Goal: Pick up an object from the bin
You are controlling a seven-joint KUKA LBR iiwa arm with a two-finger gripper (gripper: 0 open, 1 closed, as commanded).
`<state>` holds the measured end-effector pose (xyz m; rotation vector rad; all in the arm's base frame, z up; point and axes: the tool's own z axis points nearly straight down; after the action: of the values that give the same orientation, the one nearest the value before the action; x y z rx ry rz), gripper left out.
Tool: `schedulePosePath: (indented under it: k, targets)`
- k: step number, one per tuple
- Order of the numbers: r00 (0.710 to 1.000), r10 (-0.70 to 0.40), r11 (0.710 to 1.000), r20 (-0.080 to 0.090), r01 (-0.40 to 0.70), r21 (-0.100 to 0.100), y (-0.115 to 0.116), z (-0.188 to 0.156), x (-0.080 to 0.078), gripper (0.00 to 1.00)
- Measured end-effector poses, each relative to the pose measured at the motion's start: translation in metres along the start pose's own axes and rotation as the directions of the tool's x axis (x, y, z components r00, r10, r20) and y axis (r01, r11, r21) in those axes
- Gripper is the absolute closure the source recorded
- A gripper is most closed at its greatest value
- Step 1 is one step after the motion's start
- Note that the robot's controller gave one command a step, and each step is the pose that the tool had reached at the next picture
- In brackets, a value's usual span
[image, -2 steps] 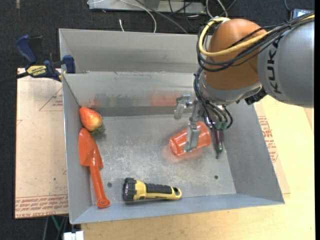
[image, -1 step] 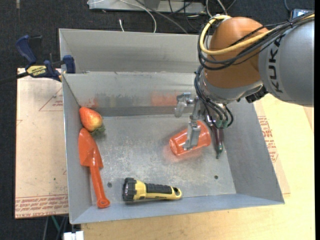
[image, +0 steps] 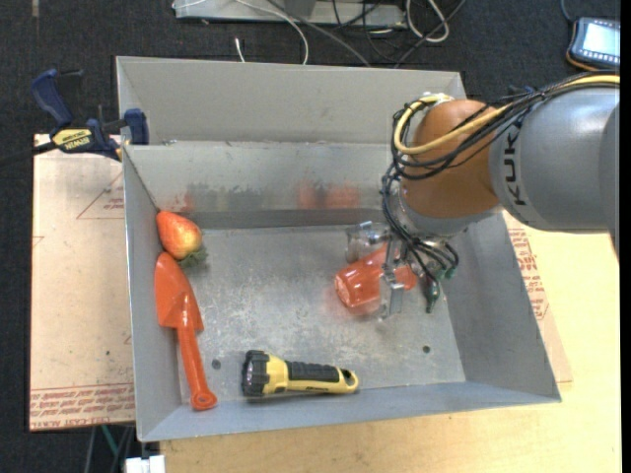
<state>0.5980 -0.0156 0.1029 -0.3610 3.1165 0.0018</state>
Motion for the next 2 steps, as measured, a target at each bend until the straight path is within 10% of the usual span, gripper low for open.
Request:
schedulePosePath:
  k: [1,2]
  targets:
    - [0.982,-0.190,0.982,0.013,0.190,0.005,-0.024,-0.060,0.016,0.00]
    - [0.994,-0.113,0.994,-0.004,0.113,-0.004,-0.025,0.004,0.001,0.00]
